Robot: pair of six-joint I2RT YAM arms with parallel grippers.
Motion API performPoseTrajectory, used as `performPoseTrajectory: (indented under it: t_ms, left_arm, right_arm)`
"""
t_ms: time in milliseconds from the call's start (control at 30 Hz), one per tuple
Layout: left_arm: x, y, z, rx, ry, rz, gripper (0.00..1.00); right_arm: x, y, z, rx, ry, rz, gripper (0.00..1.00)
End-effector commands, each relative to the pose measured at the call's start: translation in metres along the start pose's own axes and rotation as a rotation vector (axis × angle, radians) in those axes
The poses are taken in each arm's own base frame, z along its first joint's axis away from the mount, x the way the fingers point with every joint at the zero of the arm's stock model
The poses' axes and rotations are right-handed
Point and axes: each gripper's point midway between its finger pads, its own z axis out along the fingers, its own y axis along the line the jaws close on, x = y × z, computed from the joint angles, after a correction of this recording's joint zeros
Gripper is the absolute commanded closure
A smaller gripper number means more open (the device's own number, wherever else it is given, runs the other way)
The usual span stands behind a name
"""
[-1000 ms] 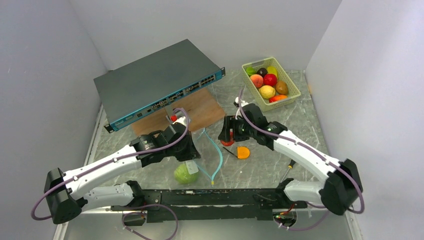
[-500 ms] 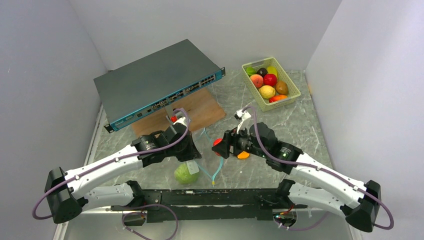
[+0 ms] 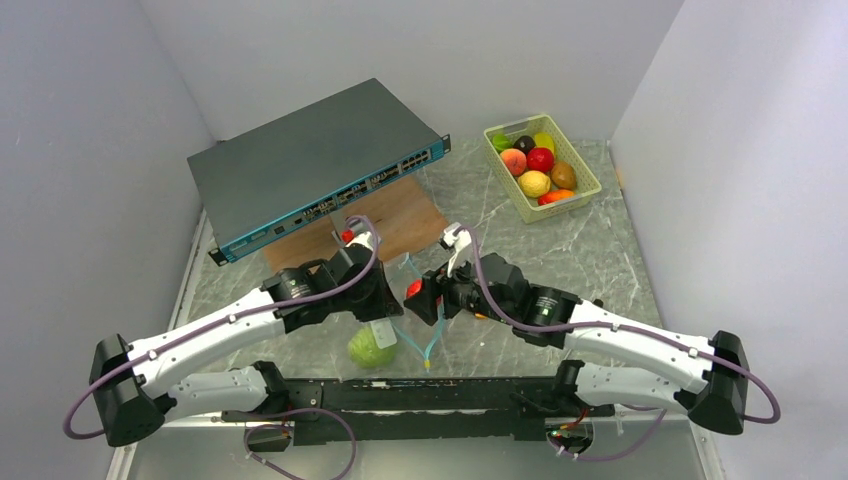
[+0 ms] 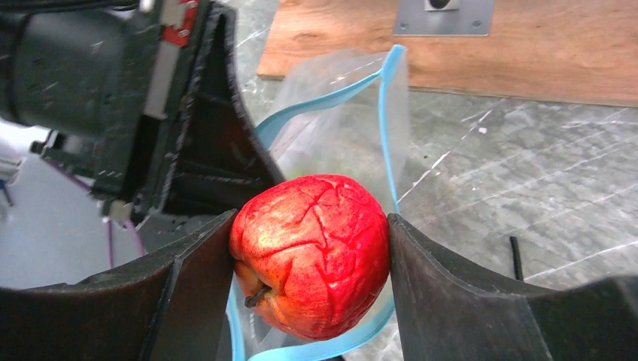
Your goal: Place the food in the zip-top bag and seal the zipper
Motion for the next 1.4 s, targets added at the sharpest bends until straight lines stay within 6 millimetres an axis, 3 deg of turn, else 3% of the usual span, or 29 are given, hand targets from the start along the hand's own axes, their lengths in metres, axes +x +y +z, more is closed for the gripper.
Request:
performPoseTrajectory:
  t_ms: [0,367,567,800,1033,1133,1200,1367]
  left_arm:
    - [-0.009,-0.015,-0.022,0.061,-0.035,-0.016,1.0]
    - [-0.011,-0.015,-0.032,0.082,-0.056,-0.021,1.0]
    - [-0.012,-0.015,-0.036,0.091,-0.067,-0.029,1.0]
    - [-0.013,-0.009,-0.046,0.086,-0.087,-0.044,1.0]
    - [-0.017,-0.001,-0.062,0.094,-0.137,-0.064,1.0]
    - [-0.018,0.002,-0.065,0.086,-0.144,-0.066,1.0]
    - [-0.016,0.003,-0.065,0.079,-0.138,-0.067,1.0]
    - [-0.01,0.005,-0.059,0.087,-0.113,-0.071,1.0]
  right_arm:
    - [-0.033,0.003,0.007,0.034,-0.081,-0.019,0.34]
    - [-0.043,0.024,0.015,-0.046,-0.068,-0.025,0.12]
    - [-0.051,0.02,0.013,-0.007,-0.077,-0.033,0.12]
    - [-0.075,0.005,0.0,0.103,-0.123,-0.049,0.14]
    - [-0.105,-0.029,-0.023,0.294,-0.224,-0.005,0.13]
    - [-0.113,-0.053,-0.03,0.376,-0.241,0.051,0.13]
    - [-0.117,-0.076,-0.036,0.429,-0.25,0.115,0.13]
    - [-0.121,-0.158,-0.058,0.6,-0.296,0.3,0.14]
